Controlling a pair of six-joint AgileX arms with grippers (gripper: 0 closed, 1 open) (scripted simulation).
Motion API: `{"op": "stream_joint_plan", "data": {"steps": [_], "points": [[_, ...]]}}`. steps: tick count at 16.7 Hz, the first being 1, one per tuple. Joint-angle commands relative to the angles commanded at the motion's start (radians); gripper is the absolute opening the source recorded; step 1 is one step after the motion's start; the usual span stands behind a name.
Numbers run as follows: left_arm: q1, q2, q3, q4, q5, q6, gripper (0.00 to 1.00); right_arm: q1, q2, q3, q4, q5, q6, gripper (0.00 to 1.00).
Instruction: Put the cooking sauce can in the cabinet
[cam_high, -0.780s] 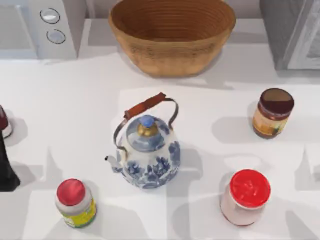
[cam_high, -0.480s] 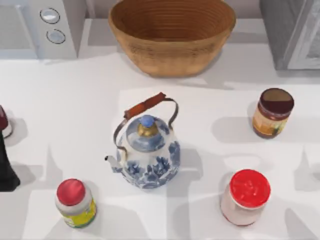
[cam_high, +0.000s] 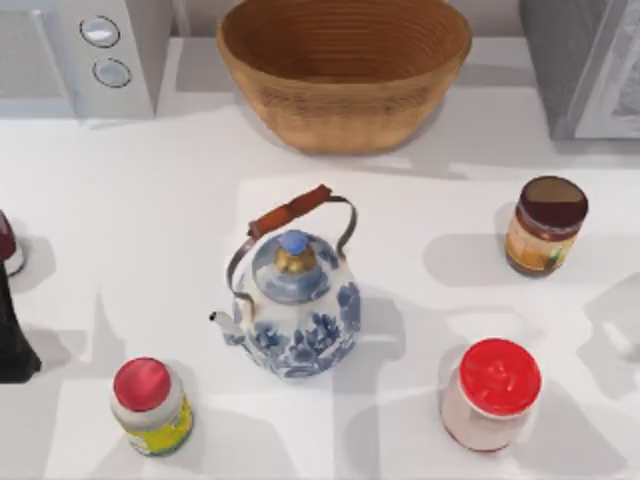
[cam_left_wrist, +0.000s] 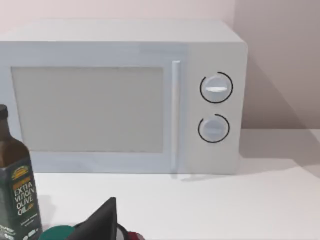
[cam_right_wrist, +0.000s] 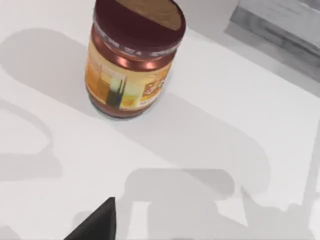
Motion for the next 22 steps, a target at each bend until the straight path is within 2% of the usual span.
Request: {"op": "stream_joint_plan", "data": {"steps": [6, 13, 18, 22], "points": [[0.0, 0.0, 0.0, 0.0, 0.0, 0.0, 1.0, -0.069, 0.641, 0.425, -0.363, -0.319, -0.497, 1.0], [0.0, 0.0, 0.0, 0.0, 0.0, 0.0, 1.0, -0.064, 1.378, 0.92, -0.744, -0.663, -1.132, 1.0], [0.0, 0.0, 0.0, 0.0, 0.0, 0.0, 1.0, -0.076, 1.732, 1.166, -0.911, -0.818, -1.508, 1.0], [0.0, 0.0, 0.0, 0.0, 0.0, 0.0, 1.0, -0.093, 1.855, 1.264, -0.968, -0.876, -1.663, 1.0]]}}
